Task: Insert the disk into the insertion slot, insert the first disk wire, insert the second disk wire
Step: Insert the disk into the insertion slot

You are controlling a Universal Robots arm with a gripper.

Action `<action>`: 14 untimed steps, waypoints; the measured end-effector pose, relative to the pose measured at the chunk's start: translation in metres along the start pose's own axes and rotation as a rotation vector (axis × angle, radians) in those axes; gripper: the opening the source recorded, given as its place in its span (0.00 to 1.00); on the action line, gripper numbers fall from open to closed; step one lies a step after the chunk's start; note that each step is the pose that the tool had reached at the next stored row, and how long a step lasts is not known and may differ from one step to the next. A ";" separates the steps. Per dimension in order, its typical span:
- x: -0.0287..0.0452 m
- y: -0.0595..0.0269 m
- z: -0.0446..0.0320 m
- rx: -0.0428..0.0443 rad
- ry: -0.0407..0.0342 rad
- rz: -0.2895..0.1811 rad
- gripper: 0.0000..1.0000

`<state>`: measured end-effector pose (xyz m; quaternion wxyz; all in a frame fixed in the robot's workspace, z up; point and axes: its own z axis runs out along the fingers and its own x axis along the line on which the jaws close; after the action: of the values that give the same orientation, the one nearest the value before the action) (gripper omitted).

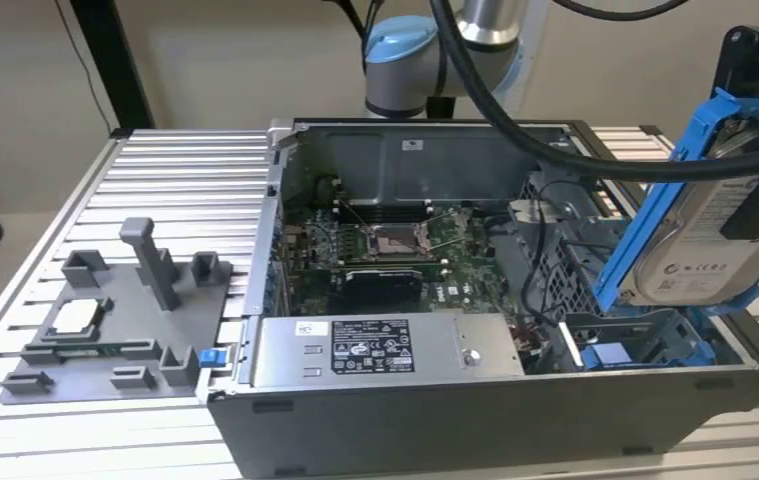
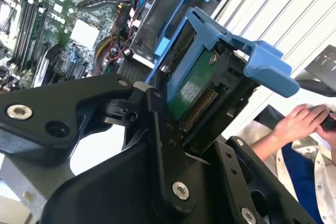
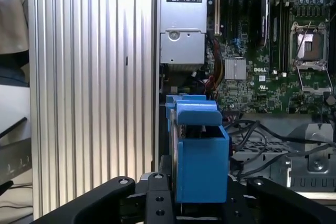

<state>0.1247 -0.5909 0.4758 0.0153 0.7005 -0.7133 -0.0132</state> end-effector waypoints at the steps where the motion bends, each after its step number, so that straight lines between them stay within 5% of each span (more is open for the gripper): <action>1: 0.0000 -0.0006 0.0004 0.0000 0.0001 0.000 0.00; 14: 0.0000 -0.0009 0.0010 0.0000 -0.0005 0.000 0.00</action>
<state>0.1256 -0.5909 0.4748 0.0152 0.7005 -0.7134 -0.0134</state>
